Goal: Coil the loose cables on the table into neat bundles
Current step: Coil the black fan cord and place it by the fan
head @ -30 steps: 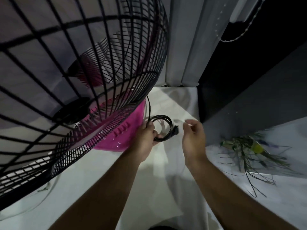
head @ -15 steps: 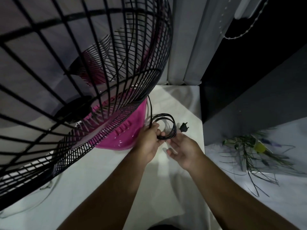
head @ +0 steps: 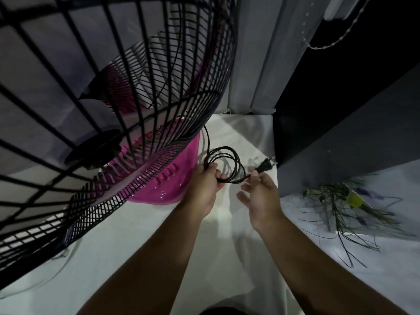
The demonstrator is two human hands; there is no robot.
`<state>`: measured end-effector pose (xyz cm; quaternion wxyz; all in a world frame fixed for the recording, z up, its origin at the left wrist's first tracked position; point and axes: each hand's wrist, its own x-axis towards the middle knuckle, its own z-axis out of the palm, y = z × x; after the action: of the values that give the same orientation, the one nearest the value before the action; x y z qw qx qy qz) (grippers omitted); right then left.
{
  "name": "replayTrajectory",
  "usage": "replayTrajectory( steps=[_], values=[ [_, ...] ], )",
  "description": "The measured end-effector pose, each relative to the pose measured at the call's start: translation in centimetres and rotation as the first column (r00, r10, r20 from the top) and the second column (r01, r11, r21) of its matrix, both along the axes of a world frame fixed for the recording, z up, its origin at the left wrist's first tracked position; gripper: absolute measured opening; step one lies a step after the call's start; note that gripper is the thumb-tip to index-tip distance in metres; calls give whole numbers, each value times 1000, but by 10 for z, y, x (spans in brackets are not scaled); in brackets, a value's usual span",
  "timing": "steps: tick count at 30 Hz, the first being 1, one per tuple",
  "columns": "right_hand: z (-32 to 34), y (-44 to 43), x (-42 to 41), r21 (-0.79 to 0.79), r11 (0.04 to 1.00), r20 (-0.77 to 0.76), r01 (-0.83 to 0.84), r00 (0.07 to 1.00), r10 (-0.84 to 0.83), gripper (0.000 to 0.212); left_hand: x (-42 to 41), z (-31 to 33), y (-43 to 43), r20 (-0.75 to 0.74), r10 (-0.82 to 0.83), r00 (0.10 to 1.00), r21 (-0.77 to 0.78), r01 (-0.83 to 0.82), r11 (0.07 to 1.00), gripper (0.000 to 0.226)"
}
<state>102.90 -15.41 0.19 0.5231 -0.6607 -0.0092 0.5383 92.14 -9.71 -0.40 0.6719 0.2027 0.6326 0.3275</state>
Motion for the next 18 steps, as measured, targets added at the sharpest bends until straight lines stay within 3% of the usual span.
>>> replayTrajectory(
  steps=[2, 7, 12, 18],
  values=[
    [0, -3, -2, 94, 991, 162, -99, 983, 83, 27, 5, -2, 0, -98, -17, 995, 15, 19, 1000, 8],
    [3, -6, 2, 202, 913, 426, -353, 872, 243, 30, 8, -8, 4, -227, -59, 972, -23, 56, 998, 28],
    [14, -1, 7, 215, 832, 398, -512, 824, 404, 49, 5, -7, 5, -229, -50, 972, -3, 51, 999, 26],
    [17, 5, 3, 231, 855, 388, -464, 850, 356, 40, 9, 1, 1, -323, -112, 940, 100, 152, 983, 34]
  ],
)
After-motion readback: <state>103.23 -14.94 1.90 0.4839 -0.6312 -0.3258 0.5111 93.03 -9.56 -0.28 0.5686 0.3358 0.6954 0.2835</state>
